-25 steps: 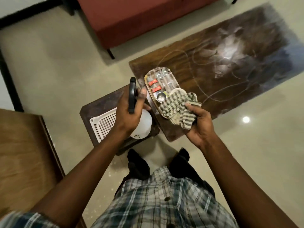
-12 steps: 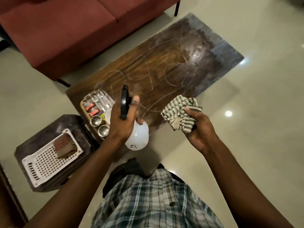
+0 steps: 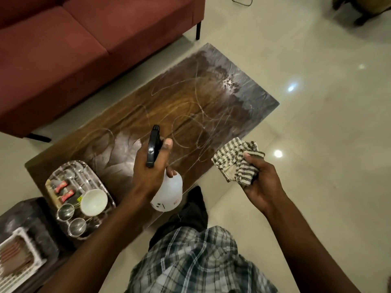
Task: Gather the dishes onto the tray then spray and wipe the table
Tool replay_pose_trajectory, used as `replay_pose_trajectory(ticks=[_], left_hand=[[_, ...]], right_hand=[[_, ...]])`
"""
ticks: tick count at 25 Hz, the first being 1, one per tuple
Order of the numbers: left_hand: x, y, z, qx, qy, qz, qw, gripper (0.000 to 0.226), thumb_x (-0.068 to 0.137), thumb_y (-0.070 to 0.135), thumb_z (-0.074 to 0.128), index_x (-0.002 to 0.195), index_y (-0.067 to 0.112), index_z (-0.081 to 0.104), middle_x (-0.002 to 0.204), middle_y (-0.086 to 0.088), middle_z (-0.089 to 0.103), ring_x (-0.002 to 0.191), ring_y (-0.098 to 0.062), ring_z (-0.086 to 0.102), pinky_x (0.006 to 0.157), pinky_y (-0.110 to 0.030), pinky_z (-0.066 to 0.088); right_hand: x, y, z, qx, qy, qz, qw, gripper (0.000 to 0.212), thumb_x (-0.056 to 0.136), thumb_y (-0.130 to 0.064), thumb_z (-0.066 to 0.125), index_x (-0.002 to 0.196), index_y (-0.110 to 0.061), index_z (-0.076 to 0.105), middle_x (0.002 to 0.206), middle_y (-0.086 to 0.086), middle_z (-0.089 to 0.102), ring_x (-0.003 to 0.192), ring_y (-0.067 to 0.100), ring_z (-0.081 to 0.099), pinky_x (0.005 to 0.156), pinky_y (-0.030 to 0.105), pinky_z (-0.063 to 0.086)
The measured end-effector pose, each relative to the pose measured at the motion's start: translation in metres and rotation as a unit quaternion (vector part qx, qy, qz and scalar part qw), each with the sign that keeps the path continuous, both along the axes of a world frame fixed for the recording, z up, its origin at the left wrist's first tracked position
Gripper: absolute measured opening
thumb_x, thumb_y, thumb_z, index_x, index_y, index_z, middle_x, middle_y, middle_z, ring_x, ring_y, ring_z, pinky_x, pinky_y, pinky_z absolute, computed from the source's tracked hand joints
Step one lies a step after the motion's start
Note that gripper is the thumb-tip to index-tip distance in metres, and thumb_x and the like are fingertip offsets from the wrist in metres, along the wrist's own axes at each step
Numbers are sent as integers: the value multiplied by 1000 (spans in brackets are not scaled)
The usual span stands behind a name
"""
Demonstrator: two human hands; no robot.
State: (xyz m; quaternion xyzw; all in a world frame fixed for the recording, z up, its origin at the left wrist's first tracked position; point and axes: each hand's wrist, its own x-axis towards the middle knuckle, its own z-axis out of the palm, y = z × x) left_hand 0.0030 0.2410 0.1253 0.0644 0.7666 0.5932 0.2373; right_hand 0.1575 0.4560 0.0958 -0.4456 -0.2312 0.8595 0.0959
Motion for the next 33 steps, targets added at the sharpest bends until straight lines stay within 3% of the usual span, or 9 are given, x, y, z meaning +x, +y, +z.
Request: replay_pose_trajectory(ticks=[8, 13, 15, 18, 21, 23, 25, 28, 33], left_hand=[[-59, 149, 5, -24, -11, -3, 1000, 34, 106, 39, 60, 104, 6, 68, 64, -35, 61, 63, -44, 69, 61, -7, 50], [-84, 227, 3, -52, 8, 55, 997, 44, 101, 47, 61, 102, 4, 68, 64, -35, 63, 48, -14, 65, 61, -4, 47], [-89, 257, 1, -64, 10, 104, 992, 52, 98, 60, 63, 106, 9, 69, 60, -28, 65, 47, -12, 65, 67, -14, 52], [-95, 300, -5, -55, 2, 146, 988, 33, 93, 64, 61, 100, 32, 68, 65, -15, 68, 47, -18, 65, 71, -36, 59], [-101, 330, -12, -42, -12, 179, 983, 39, 98, 57, 64, 105, 20, 68, 66, -14, 67, 47, -20, 63, 69, -27, 59], [-114, 353, -19, -39, -30, 189, 981, 39, 99, 55, 63, 101, 17, 66, 61, -16, 64, 46, -16, 61, 66, -20, 55], [-136, 377, -30, -39, -46, 197, 979, 34, 95, 51, 61, 96, 17, 65, 53, -9, 61, 44, -14, 59, 61, -15, 53], [-177, 409, -59, -55, -56, 179, 981, 39, 96, 55, 63, 98, 17, 66, 50, -6, 61, 43, -19, 63, 65, -23, 58], [-261, 467, -136, -84, -58, 141, 985, 32, 99, 56, 64, 103, 25, 69, 53, -14, 63, 43, -21, 65, 69, -49, 64]], right_hand=[[-65, 148, -7, 11, 7, 22, 1000, 19, 101, -8, 54, 88, -21, 51, 68, -8, 13, 44, 4, 23, 38, 21, 22], [-108, 240, -17, -29, -7, 73, 997, 34, 103, -8, 53, 74, -23, 43, 62, -9, 14, 43, 4, 22, 39, 21, 20], [-128, 279, -15, -39, -17, 114, 993, 32, 98, -7, 55, 73, -22, 43, 56, -10, 21, 42, 3, 23, 40, 21, 19], [-158, 334, -19, -39, -24, 177, 983, 26, 101, -4, 52, 78, -16, 54, 51, -10, 38, 40, 2, 32, 39, 20, 23], [-195, 370, -23, 17, -42, 240, 970, 26, 107, 1, 46, 89, -12, 59, 53, -9, 47, 41, 2, 41, 38, 17, 31], [-225, 391, -33, 69, -48, 280, 956, 20, 106, 2, 50, 101, -6, 68, 68, 2, 70, 54, 10, 61, 46, 22, 48], [-254, 412, -52, 116, -52, 315, 940, 25, 102, -3, 61, 122, -8, 75, 101, 17, 74, 79, 26, 66, 69, 33, 53], [-291, 434, -81, 202, -102, 338, 913, 30, 103, -7, 64, 128, -21, 74, 114, 10, 81, 101, 34, 78, 91, 49, 59], [-337, 466, -155, 244, -119, 340, 900, 31, 104, -16, 68, 131, -29, 73, 119, -2, 82, 105, 21, 80, 88, 42, 64]])
